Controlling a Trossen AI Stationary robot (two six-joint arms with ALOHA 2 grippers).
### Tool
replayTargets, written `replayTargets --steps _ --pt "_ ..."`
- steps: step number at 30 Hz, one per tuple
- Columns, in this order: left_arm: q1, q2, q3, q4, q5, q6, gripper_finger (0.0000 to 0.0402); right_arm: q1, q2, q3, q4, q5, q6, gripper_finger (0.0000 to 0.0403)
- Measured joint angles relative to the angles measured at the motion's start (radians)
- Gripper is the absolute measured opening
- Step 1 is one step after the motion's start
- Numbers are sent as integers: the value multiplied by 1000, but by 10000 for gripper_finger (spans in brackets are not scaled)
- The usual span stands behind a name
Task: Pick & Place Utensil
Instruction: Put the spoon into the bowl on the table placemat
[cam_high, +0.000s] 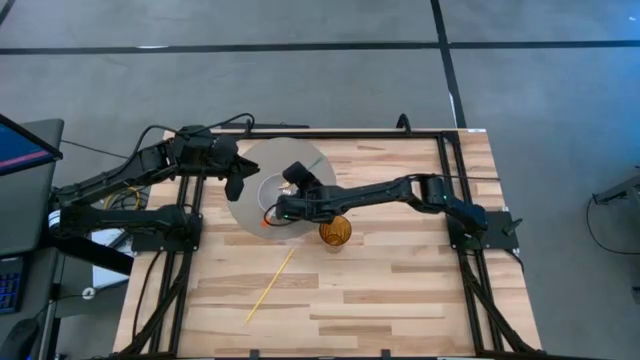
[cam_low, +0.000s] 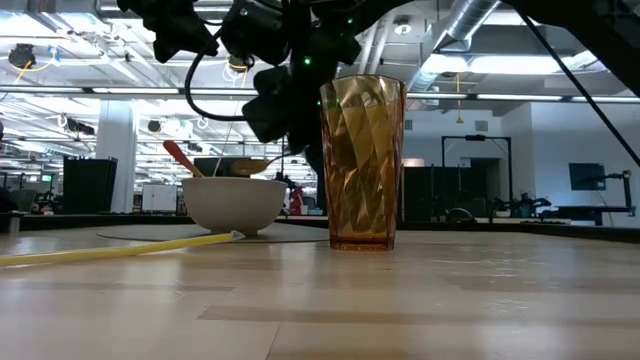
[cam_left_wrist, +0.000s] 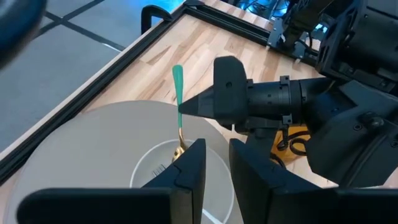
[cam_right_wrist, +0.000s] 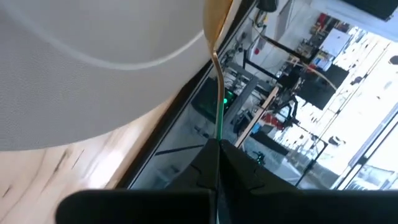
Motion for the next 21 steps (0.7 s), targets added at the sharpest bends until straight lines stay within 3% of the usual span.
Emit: replayTargets --steps 4,9,21 --pt "0 0 0 0 0 0 72 -5 0 -1 24 -10 -55 0" --pt "0 0 0 0 0 0 72 1 0 -1 39 -131 -100 0" --pt "0 0 0 0 0 0 72 1 0 -1 118 -192 -248 0"
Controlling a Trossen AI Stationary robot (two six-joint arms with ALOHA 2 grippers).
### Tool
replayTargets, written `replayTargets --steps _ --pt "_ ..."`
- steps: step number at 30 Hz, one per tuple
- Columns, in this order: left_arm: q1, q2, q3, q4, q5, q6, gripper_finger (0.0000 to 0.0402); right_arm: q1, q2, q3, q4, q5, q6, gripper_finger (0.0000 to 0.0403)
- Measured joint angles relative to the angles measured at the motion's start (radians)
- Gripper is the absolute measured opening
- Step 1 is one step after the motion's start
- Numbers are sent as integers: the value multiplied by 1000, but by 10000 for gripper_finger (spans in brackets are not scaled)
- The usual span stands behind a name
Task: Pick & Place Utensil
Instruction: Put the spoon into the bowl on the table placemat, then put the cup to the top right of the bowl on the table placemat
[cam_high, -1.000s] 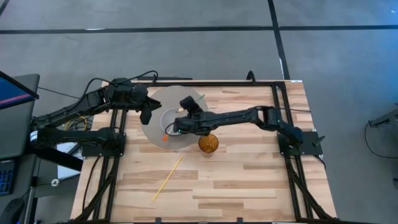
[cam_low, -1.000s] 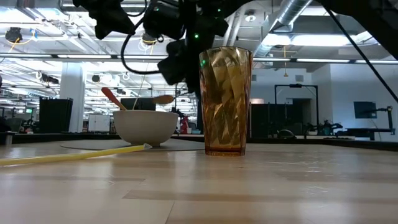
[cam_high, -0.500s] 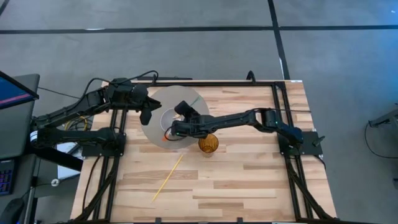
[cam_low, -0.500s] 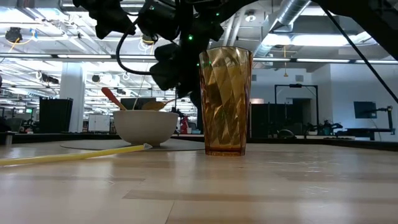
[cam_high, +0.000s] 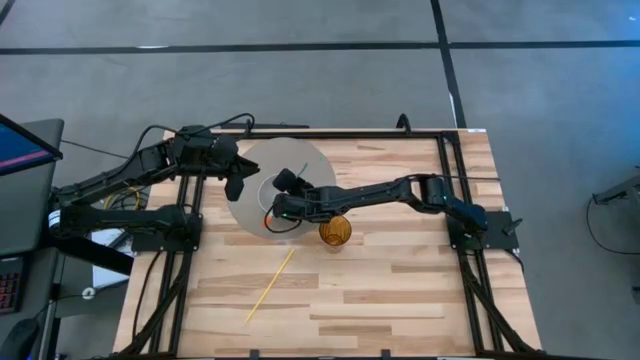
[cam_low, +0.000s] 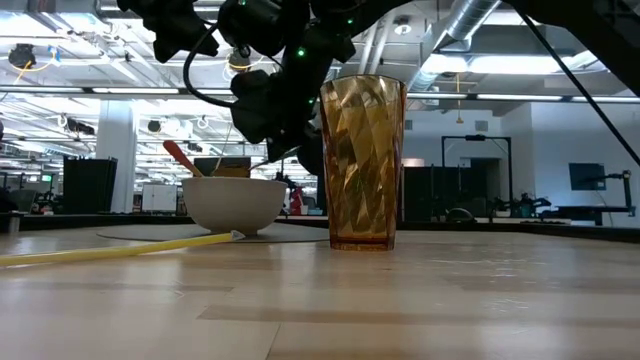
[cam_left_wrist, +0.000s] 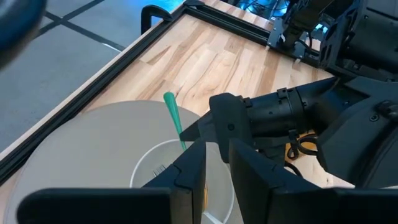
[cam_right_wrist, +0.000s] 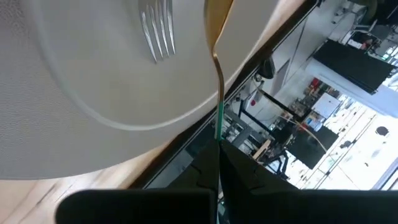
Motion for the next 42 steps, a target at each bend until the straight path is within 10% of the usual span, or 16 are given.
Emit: replayTargets --steps 23,31,42 --pt "0 0 0 0 0 0 72 2 0 0 16 -47 106 72" --pt "0 0 0 0 0 0 72 21 -18 28 -13 122 198 71" --pt "0 -1 0 0 0 -3 72 39 -275 50 -208 9 575 70"
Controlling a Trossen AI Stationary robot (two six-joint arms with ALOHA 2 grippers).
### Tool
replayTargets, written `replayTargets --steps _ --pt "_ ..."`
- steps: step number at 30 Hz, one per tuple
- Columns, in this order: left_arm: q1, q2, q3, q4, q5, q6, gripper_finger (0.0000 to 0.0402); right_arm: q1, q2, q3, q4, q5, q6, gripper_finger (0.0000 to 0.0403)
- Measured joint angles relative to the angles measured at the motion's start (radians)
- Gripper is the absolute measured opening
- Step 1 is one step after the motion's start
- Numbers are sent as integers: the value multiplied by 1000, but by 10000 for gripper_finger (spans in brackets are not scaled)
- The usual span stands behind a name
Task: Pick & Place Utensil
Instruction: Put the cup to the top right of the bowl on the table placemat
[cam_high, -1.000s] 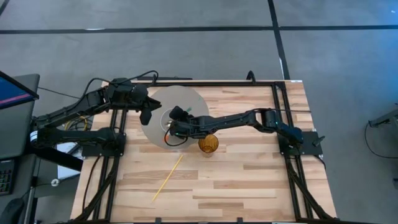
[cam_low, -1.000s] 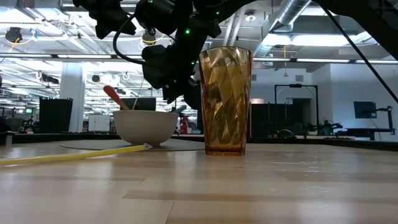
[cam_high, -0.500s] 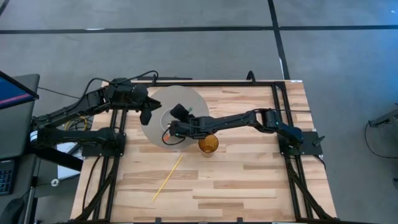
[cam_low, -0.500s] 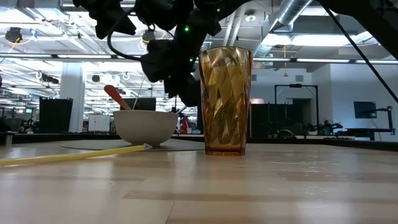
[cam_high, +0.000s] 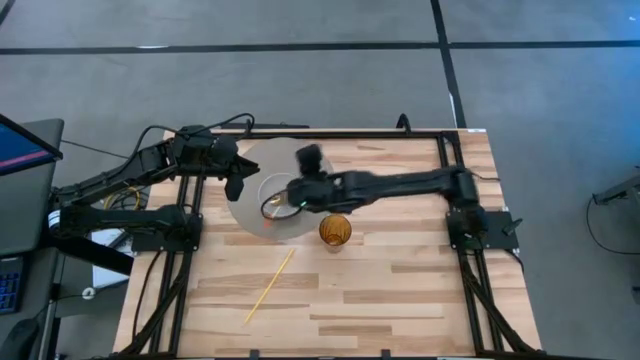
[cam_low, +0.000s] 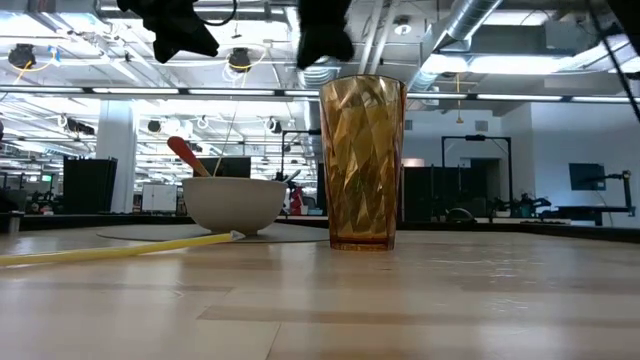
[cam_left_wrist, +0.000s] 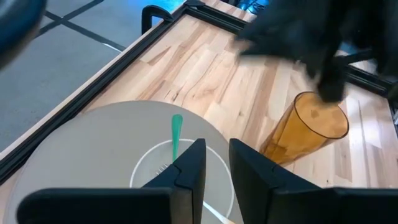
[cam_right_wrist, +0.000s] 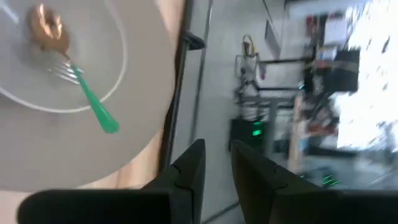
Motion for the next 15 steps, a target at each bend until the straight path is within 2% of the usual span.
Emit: replayTargets --steps 4,11,13,15 --pt "0 0 0 0 0 0 72 15 -115 0 -140 -114 264 70" --pt "0 0 0 0 0 0 72 41 -242 0 -287 -614 799 70" --pt "0 0 0 0 0 0 72 57 -249 0 -313 -711 898 70" --pt "0 0 0 0 0 0 72 84 -251 -5 -333 -774 928 70"
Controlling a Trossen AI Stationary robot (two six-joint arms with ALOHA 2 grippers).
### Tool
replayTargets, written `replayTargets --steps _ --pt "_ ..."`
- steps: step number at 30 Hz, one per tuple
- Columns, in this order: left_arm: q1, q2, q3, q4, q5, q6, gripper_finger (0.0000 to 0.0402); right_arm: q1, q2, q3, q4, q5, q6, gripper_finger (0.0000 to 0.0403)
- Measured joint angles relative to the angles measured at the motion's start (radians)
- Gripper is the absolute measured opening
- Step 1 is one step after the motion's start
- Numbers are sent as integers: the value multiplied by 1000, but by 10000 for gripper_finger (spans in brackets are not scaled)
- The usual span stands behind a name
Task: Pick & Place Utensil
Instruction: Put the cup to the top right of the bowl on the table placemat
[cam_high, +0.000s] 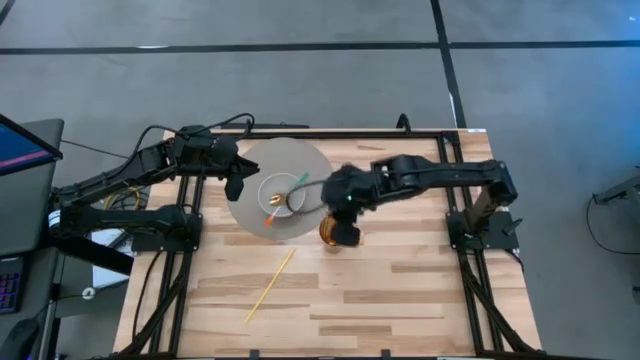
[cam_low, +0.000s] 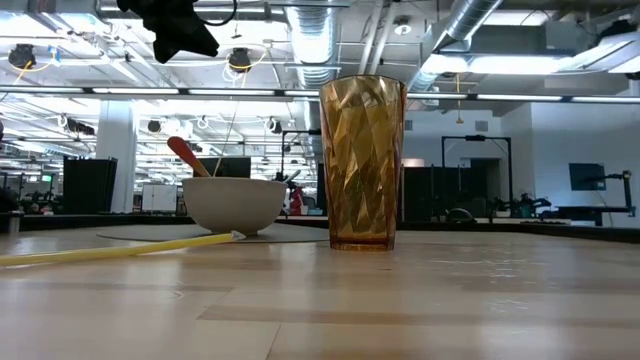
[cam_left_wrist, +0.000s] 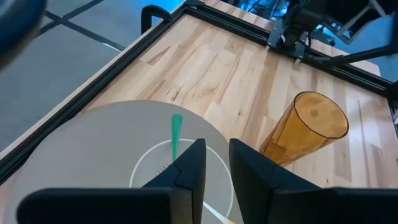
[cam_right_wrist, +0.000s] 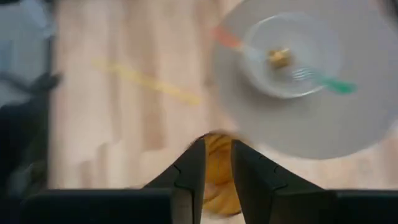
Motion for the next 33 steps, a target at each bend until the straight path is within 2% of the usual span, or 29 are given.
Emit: replayTargets --steps 5,10,20,33 --pt "0 0 0 0 0 0 72 80 0 -88 21 -99 19 70" --pt "0 0 0 0 0 0 72 126 1 -172 91 -65 29 70" --pt "0 0 0 0 0 3 72 85 2 -330 211 -68 29 70" --pt "0 0 0 0 0 3 72 58 1 -392 223 -73 29 70"
